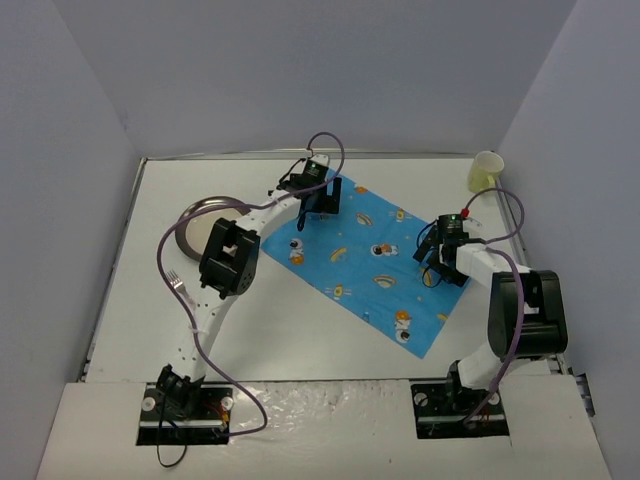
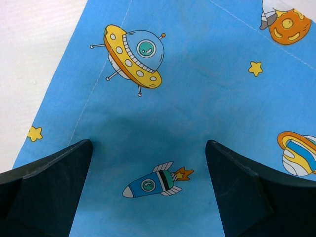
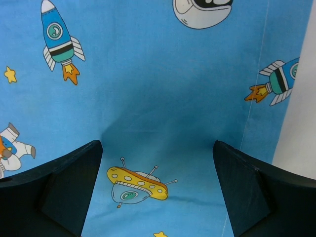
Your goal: Set the dinner table for one person
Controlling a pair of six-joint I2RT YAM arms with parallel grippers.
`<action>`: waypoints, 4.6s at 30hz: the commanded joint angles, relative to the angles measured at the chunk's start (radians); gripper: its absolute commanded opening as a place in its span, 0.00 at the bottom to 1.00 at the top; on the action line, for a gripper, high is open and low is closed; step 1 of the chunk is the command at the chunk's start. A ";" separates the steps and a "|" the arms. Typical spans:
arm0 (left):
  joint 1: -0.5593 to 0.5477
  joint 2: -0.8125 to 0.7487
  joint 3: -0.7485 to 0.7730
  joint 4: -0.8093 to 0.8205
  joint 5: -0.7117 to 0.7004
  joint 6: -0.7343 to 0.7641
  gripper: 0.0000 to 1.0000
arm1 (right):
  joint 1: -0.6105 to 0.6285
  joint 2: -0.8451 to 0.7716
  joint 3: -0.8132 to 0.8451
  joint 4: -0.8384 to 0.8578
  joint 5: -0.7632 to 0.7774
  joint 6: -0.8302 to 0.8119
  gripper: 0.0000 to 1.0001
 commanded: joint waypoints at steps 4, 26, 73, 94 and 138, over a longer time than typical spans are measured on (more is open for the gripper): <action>0.006 0.092 0.119 -0.038 0.063 -0.052 0.96 | -0.038 0.105 0.051 0.107 0.028 0.033 0.91; 0.047 -0.289 0.039 -0.032 -0.029 -0.061 0.97 | -0.025 -0.301 0.178 -0.024 0.017 -0.018 0.92; 0.809 -0.988 -1.463 0.725 0.431 -0.593 0.85 | 0.170 -0.733 -0.268 0.365 -0.610 -0.038 0.95; 0.736 -0.833 -1.446 0.792 0.398 -0.636 0.40 | 0.177 -0.726 -0.264 0.355 -0.590 -0.043 0.95; 0.236 -0.988 -1.179 1.003 0.569 -0.781 0.00 | 0.175 -0.826 -0.068 0.202 -0.573 -0.074 0.95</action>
